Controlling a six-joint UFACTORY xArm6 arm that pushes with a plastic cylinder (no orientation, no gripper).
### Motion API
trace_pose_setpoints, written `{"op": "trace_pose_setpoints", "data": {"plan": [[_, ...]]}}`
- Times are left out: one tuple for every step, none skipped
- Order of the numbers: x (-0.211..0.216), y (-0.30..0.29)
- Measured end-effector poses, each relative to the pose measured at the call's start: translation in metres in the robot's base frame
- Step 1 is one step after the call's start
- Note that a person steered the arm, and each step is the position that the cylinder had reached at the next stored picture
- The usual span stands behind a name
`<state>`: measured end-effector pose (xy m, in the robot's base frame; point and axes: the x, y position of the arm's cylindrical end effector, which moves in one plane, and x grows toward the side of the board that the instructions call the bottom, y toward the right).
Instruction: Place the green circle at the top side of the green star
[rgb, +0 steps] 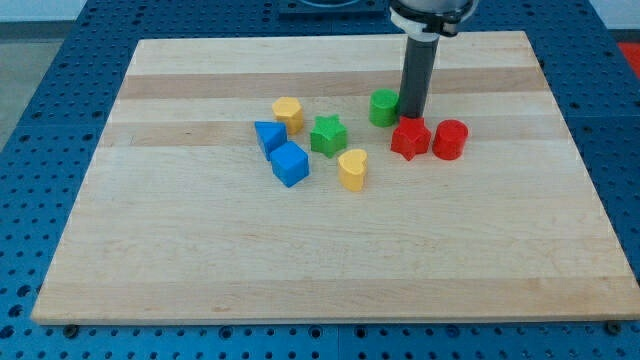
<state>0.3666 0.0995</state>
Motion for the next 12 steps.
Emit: {"op": "trace_pose_setpoints", "data": {"plan": [[-0.012,0.001],[-0.018,0.001],[-0.018,0.0],[-0.018,-0.005],[-0.018,-0.018],[-0.01,-0.023],[0.001,-0.026],[0.002,-0.034],[-0.001,-0.046],[-0.003,-0.053],[-0.003,-0.058],[-0.003,-0.062]]}}
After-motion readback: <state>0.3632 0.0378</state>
